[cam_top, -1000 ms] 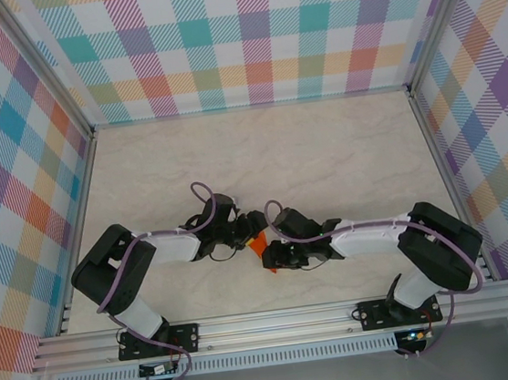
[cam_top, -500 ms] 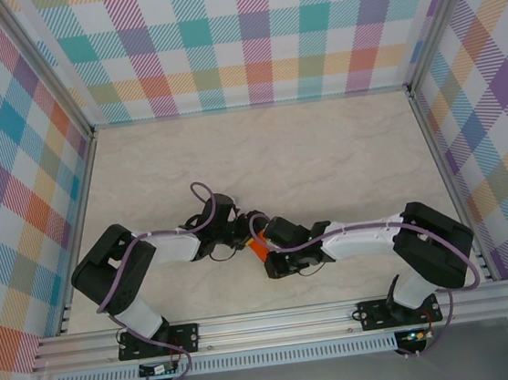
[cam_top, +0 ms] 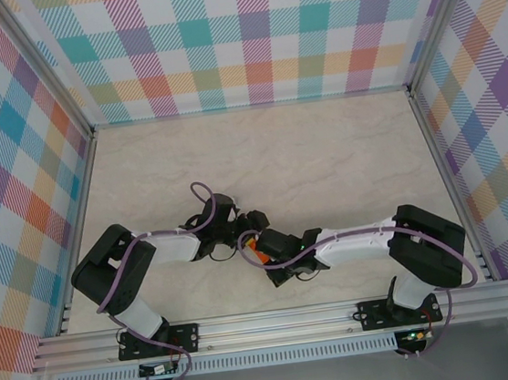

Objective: Fold a paper plane with a square sheet of paper (pick it up from the middle)

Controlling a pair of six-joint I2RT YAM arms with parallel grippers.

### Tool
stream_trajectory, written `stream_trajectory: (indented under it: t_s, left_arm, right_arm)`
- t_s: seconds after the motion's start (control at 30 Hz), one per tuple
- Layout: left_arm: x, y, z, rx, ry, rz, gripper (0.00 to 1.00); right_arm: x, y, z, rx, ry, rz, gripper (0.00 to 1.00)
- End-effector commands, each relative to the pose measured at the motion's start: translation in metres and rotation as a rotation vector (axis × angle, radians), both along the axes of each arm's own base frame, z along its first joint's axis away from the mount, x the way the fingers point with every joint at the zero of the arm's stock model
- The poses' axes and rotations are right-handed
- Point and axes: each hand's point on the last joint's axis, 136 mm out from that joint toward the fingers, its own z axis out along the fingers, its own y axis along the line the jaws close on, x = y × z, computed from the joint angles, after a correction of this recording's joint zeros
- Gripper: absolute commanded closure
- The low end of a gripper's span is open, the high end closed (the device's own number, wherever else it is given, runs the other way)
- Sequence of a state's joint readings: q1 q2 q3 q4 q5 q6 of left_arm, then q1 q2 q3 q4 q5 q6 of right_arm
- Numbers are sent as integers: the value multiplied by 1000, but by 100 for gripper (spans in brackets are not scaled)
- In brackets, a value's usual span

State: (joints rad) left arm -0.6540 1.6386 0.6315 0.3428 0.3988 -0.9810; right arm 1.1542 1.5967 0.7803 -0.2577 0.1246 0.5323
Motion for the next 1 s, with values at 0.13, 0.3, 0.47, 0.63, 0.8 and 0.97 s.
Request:
stream_trajectory:
  t_s: [0.13, 0.3, 0.47, 0.63, 0.8, 0.97]
  left_arm:
    - [-11, 14, -22, 81, 66, 22, 33]
    - [-14, 14, -20, 81, 56, 9, 33]
    - [-15, 15, -19, 84, 51, 0, 33]
    - [-14, 14, -17, 82, 45, -1, 33]
    - [-13, 13, -18, 83, 47, -2, 33]
    - [-13, 13, -17, 84, 48, -4, 33]
  right_arm:
    - [-4, -20, -15, -96, -12, -32, 68]
    - [-2, -11, 21, 107, 13, -124, 51]
    - [17, -7, 45, 417, 146, -297, 46]
    - [34, -6, 49, 486, 263, -381, 62]
    - [36, 0, 33, 471, 358, -415, 68]
    - [32, 15, 24, 494, 425, -374, 73]
